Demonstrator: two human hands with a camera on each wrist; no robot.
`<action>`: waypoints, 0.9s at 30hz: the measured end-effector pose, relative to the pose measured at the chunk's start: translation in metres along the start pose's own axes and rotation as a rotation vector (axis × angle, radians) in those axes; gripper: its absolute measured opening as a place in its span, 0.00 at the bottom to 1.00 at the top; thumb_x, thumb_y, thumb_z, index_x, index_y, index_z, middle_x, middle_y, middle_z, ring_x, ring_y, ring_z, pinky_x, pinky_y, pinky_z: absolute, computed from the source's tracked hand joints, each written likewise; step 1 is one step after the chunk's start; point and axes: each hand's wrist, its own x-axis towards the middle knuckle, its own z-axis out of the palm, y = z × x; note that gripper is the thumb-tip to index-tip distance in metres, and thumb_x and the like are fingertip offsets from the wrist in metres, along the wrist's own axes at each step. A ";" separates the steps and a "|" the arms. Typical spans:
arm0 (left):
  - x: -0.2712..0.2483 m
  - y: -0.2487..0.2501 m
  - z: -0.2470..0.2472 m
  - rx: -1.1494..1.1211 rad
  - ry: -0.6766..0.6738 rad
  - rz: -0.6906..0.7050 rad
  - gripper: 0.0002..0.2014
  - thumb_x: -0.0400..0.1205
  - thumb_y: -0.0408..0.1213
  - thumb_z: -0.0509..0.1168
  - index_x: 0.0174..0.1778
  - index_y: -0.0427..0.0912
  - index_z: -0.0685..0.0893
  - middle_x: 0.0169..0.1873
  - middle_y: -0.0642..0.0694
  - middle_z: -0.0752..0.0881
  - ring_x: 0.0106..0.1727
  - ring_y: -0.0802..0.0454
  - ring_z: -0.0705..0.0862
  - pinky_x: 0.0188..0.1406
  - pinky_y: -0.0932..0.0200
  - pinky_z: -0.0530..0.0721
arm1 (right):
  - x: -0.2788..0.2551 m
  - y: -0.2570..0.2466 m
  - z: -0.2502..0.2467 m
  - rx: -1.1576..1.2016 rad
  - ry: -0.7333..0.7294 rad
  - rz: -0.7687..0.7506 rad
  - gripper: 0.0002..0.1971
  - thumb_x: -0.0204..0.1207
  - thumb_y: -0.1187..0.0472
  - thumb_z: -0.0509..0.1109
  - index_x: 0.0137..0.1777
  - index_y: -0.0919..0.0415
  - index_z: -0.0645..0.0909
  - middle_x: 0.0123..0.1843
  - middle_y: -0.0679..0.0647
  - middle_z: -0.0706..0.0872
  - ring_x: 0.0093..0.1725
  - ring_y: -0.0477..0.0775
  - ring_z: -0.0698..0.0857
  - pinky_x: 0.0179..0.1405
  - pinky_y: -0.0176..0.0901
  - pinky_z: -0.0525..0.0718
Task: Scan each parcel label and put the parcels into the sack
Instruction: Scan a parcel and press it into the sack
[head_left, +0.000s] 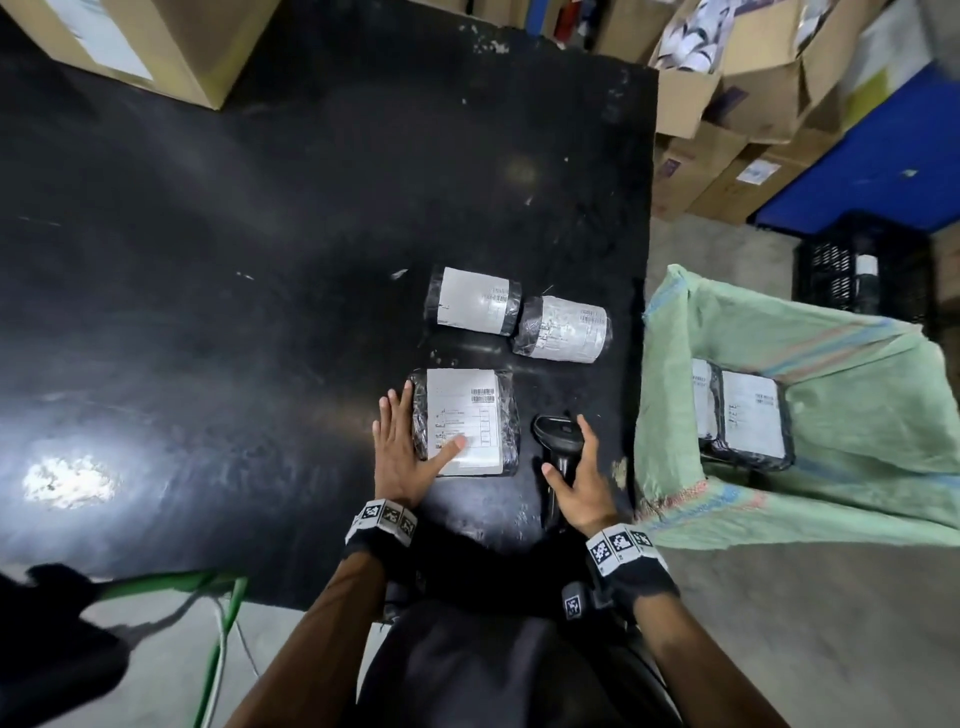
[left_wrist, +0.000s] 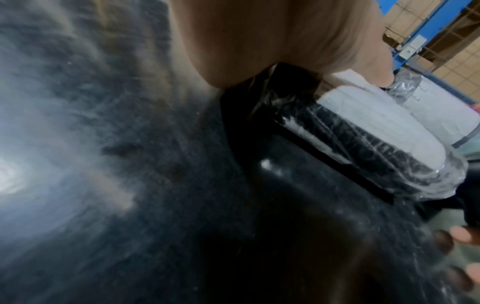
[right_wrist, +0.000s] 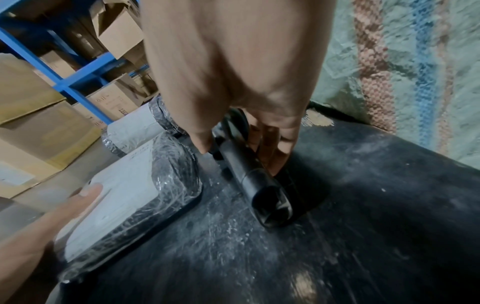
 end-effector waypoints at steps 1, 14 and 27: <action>0.001 -0.001 0.001 -0.018 -0.009 -0.006 0.60 0.69 0.76 0.65 0.93 0.55 0.48 0.92 0.39 0.47 0.93 0.48 0.40 0.90 0.40 0.37 | -0.001 0.000 0.001 -0.002 0.006 0.004 0.41 0.81 0.63 0.72 0.87 0.55 0.51 0.77 0.60 0.78 0.71 0.62 0.82 0.62 0.37 0.75; 0.003 0.011 0.004 -0.306 -0.108 -0.111 0.54 0.79 0.45 0.77 0.92 0.59 0.46 0.93 0.42 0.50 0.91 0.49 0.31 0.79 0.47 0.22 | 0.005 0.010 0.010 0.152 -0.051 0.022 0.39 0.85 0.65 0.65 0.85 0.39 0.46 0.71 0.57 0.79 0.28 0.57 0.88 0.35 0.44 0.89; -0.002 0.071 -0.004 -0.013 -0.097 -0.107 0.50 0.85 0.41 0.73 0.92 0.59 0.43 0.73 0.25 0.77 0.69 0.24 0.79 0.73 0.35 0.75 | -0.004 0.004 0.008 0.214 -0.007 -0.020 0.36 0.84 0.73 0.63 0.86 0.57 0.49 0.71 0.50 0.70 0.67 0.49 0.75 0.60 0.29 0.72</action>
